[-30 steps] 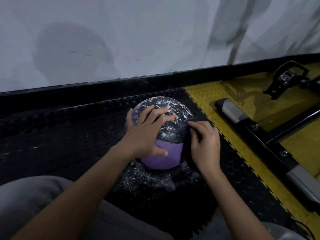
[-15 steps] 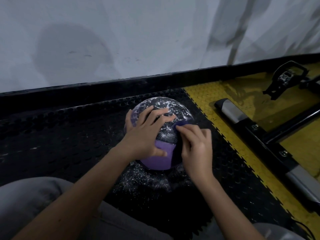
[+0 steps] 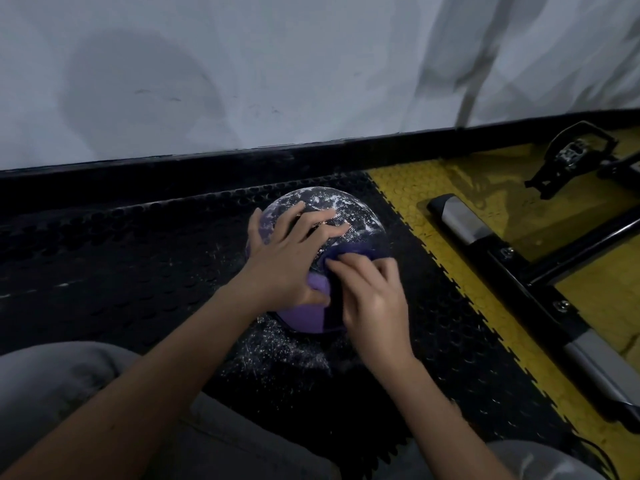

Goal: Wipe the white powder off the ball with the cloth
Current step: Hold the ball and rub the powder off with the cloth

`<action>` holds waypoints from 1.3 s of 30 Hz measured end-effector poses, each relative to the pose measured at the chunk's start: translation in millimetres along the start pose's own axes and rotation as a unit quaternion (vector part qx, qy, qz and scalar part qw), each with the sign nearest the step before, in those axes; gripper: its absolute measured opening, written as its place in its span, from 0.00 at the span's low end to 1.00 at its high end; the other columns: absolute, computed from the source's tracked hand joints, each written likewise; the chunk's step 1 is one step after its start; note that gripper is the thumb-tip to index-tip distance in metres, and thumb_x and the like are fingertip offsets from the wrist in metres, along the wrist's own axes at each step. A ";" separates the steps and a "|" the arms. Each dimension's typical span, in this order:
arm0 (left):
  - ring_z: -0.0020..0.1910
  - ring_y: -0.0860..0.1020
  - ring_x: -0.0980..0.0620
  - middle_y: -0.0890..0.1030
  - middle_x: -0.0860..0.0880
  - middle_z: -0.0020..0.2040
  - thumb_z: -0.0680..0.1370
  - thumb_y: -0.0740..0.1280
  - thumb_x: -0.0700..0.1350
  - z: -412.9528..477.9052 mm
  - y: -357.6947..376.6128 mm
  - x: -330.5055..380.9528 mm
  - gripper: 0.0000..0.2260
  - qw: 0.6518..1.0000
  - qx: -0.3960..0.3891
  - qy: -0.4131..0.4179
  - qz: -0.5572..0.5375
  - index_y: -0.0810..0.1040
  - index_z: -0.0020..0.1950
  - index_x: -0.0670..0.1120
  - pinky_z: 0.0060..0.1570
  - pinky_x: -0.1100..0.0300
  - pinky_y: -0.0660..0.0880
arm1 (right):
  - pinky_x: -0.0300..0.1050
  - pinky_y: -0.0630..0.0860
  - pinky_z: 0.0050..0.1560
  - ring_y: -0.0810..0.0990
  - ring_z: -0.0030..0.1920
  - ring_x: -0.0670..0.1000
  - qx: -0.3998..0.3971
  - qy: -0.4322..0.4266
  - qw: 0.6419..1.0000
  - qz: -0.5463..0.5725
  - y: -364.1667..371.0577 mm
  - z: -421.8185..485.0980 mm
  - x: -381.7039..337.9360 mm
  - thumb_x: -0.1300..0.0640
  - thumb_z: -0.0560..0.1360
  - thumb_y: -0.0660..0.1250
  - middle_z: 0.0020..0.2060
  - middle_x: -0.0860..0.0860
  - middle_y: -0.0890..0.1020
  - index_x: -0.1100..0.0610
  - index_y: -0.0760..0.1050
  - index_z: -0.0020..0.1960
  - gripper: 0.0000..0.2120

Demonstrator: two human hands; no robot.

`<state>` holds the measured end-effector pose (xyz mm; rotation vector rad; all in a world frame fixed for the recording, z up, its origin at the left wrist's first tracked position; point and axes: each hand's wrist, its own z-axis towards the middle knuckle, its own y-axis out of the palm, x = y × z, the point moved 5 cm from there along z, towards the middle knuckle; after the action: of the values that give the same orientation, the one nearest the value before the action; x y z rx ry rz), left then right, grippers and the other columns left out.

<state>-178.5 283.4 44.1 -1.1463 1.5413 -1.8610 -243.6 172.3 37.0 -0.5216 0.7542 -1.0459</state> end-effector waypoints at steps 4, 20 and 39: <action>0.71 0.35 0.59 0.43 0.64 0.73 0.65 0.71 0.63 1.6 -0.5 0.6 0.44 1.000 -0.008 0.007 0.002 0.47 0.73 0.64 0.65 0.35 0.33 | 0.28 0.62 0.49 0.71 0.42 0.54 0.033 0.088 0.996 0.009 -7.2 4.7 35.6 0.65 0.74 0.65 0.49 0.51 0.82 0.59 0.81 0.53 0.10; 0.72 0.36 0.57 0.44 0.64 0.73 0.65 0.72 0.62 4.6 -1.7 -2.1 0.44 1.000 -0.013 0.000 -0.020 0.48 0.73 0.65 0.66 0.35 0.33 | 0.27 0.62 0.50 0.75 0.40 0.57 0.066 0.114 0.991 0.004 -7.3 -3.0 40.1 0.66 0.73 0.64 0.48 0.54 0.81 0.62 0.80 0.54 0.11; 0.72 0.37 0.60 0.46 0.66 0.73 0.64 0.73 0.62 4.4 -0.4 -6.7 0.43 0.999 0.003 -0.003 -0.034 0.50 0.72 0.66 0.65 0.37 0.33 | 0.42 0.70 0.48 0.71 0.42 0.54 0.011 0.006 1.000 0.008 3.4 -16.3 8.4 0.60 0.75 0.62 0.49 0.53 0.81 0.60 0.80 0.56 0.13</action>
<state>-171.2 286.3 42.6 -1.2156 1.5099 -1.9030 -251.6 165.6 21.6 -0.4897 0.7551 -1.0430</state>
